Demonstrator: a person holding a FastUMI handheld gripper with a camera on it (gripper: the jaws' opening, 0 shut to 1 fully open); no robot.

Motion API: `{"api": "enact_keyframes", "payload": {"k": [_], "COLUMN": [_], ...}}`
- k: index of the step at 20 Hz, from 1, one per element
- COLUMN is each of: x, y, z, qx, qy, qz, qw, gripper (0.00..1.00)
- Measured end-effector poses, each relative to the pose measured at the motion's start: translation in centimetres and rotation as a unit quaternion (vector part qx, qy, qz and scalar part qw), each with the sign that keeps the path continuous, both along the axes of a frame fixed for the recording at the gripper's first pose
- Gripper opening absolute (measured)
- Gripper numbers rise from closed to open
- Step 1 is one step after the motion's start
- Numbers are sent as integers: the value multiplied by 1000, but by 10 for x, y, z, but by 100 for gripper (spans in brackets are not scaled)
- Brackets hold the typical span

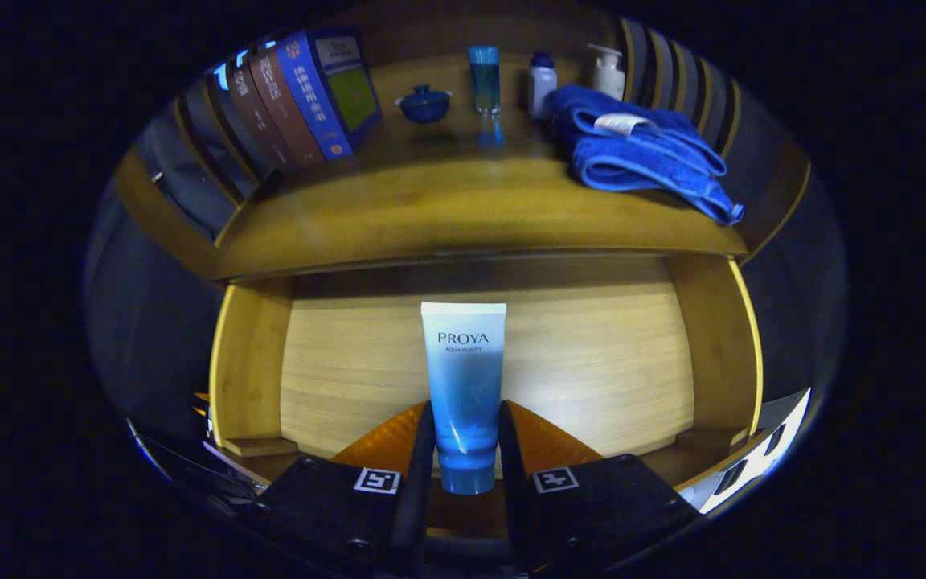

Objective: Pull open the drawer, take out the items inside it, and place them on the countertop above the cabinet.

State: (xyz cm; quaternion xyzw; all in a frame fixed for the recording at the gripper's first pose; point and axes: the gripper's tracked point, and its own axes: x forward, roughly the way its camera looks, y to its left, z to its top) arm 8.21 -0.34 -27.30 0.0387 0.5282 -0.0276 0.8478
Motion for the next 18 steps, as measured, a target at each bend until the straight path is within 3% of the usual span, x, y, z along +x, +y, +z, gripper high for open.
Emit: {"api": "enact_keyframes", "payload": {"k": [8, 12, 18], "x": [105, 164, 209], "y": [-3, -5, -15], "z": [64, 60, 22], "qx": [-22, -29, -33], "qy": [-101, -99, -65], "qz": [2, 1, -11], "qw": [995, 995, 997], "gripper": [45, 45, 44]}}
